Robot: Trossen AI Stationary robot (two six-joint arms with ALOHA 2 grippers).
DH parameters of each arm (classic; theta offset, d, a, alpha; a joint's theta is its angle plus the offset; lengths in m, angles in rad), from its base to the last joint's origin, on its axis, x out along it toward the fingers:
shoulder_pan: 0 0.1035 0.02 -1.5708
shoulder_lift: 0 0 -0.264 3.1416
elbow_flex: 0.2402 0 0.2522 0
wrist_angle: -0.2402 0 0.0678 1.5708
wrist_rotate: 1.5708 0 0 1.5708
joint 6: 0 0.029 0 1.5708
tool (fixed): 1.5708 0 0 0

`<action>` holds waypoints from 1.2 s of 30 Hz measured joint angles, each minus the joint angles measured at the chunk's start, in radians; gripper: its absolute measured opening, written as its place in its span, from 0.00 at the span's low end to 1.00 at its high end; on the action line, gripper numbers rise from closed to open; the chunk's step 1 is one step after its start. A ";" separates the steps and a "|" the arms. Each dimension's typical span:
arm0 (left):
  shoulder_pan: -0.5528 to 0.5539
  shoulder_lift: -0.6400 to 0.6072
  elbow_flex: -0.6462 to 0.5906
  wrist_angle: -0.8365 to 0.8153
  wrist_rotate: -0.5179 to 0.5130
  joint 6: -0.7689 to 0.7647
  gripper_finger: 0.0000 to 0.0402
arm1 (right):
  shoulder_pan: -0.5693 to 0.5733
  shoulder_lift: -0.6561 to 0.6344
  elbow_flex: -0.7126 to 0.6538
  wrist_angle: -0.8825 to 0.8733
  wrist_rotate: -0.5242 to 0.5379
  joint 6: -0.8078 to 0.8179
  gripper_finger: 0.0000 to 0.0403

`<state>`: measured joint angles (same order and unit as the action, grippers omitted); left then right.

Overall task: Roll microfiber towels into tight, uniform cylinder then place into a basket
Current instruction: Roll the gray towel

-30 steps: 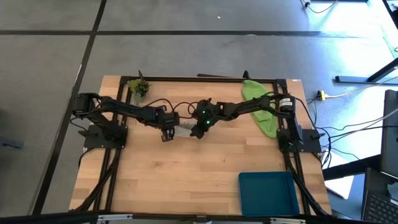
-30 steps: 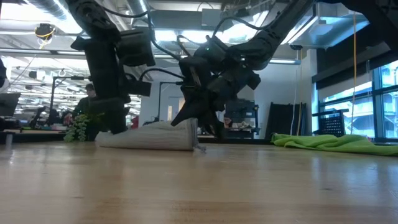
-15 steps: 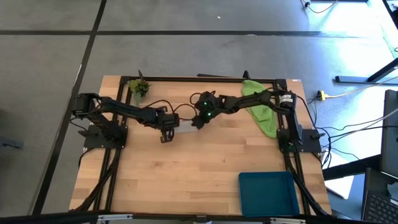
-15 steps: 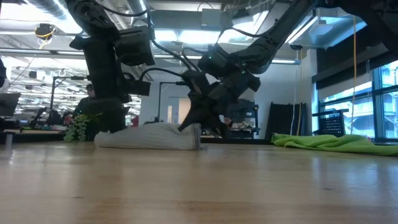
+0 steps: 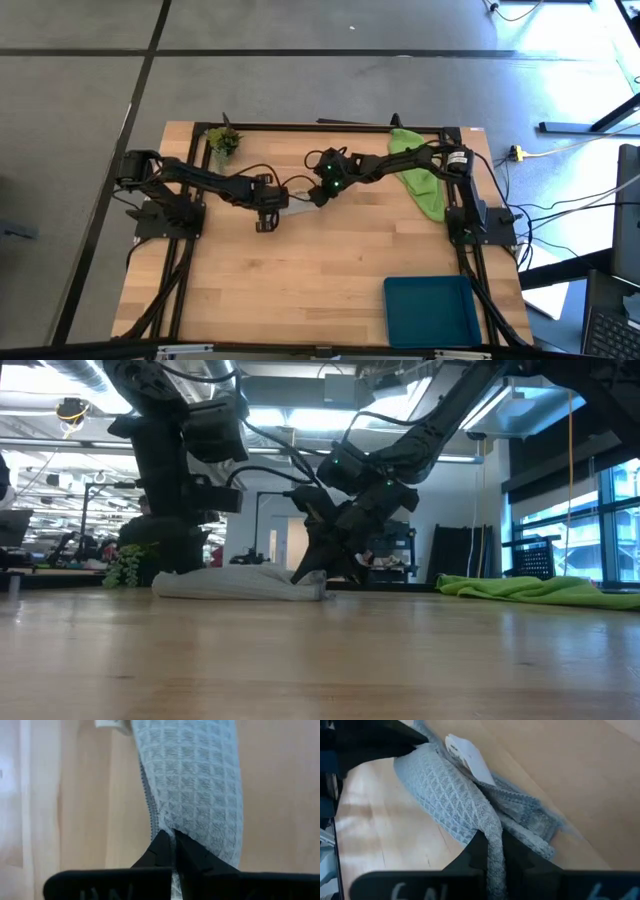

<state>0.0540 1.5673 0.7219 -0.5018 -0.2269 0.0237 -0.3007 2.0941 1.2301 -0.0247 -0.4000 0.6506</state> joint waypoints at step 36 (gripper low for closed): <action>-0.273 -0.001 0.000 -0.034 -0.011 0.001 0.00 | 0.144 0.015 -0.002 0.033 -0.041 0.074 0.08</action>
<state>-0.2192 1.5661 0.7223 -0.5358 -0.2375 0.0243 -0.1562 2.1090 1.2282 0.0080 -0.4410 0.7244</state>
